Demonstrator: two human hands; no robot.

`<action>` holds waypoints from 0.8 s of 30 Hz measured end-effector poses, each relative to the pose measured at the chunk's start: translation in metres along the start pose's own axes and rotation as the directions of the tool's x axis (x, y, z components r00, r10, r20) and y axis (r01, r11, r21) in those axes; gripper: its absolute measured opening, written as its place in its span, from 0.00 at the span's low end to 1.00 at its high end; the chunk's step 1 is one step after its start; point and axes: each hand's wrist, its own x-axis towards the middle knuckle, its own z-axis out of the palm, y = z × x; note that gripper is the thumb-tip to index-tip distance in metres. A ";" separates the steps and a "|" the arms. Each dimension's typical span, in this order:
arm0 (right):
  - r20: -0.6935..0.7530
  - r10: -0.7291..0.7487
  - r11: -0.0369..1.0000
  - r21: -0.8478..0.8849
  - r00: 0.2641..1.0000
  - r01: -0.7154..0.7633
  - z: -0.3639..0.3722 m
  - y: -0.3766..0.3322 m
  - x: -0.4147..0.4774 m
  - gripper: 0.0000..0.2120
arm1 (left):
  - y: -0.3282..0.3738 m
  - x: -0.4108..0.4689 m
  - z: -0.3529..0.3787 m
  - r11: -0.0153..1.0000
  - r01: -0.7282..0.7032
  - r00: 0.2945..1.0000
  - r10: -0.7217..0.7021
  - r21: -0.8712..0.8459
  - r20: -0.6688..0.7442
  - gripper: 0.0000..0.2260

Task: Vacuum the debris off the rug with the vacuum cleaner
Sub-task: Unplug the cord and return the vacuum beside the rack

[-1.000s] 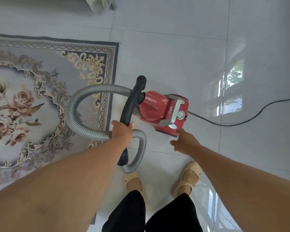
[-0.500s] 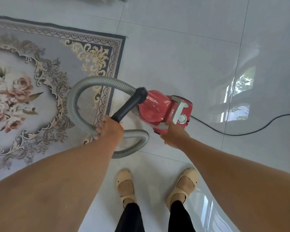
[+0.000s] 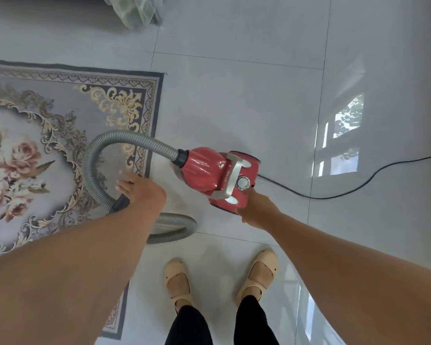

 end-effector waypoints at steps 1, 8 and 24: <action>-0.007 0.017 1.000 0.010 1.000 -0.016 -0.011 0.006 -0.005 0.24 | 0.011 -0.013 0.000 1.000 -0.002 1.000 0.003 0.030 -0.024 0.41; -0.033 0.054 0.998 0.034 0.998 -0.053 -0.080 0.048 -0.043 0.26 | 0.097 -0.099 0.028 0.943 -0.320 0.943 0.307 0.097 0.128 0.25; -0.139 0.287 0.897 0.386 0.948 -0.215 -0.277 0.158 -0.169 0.13 | 0.300 -0.302 0.030 0.692 -0.720 0.618 0.598 0.060 0.510 0.08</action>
